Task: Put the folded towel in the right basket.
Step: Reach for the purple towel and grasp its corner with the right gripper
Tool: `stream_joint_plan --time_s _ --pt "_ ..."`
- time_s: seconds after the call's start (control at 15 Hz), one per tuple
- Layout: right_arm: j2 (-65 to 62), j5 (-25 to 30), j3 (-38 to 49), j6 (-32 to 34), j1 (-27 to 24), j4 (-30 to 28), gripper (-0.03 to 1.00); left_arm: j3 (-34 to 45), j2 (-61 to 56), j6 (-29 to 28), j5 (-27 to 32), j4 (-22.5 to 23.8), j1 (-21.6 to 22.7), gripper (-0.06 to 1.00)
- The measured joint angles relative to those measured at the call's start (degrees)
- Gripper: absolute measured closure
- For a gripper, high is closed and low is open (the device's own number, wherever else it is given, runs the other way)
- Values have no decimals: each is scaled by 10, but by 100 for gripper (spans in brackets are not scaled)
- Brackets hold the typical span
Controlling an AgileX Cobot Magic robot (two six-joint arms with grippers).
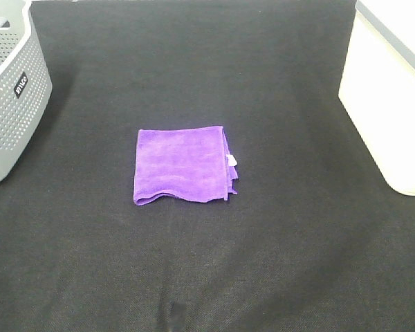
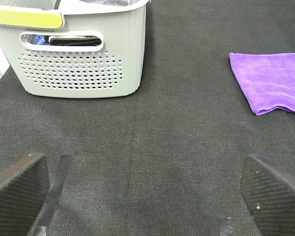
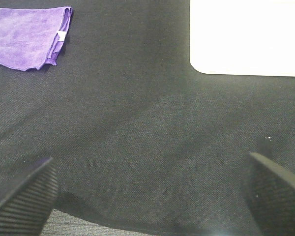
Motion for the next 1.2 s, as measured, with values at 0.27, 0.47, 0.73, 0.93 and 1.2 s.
stream_joint_plan --time_s 0.27,0.47,0.73,0.93,1.2 --pt "0 0 0 0 0 0 1 0 0 0 0 0 0 -4" --pt "0 0 0 0 0 0 1 0 0 0 0 0 0 -4" --pt "0 0 0 0 0 0 1 0 0 0 0 0 0 -4" --pt "0 0 0 0 0 0 1 0 0 0 0 0 0 -4" --pt "0 0 0 0 0 0 1 0 0 0 0 0 0 -4"
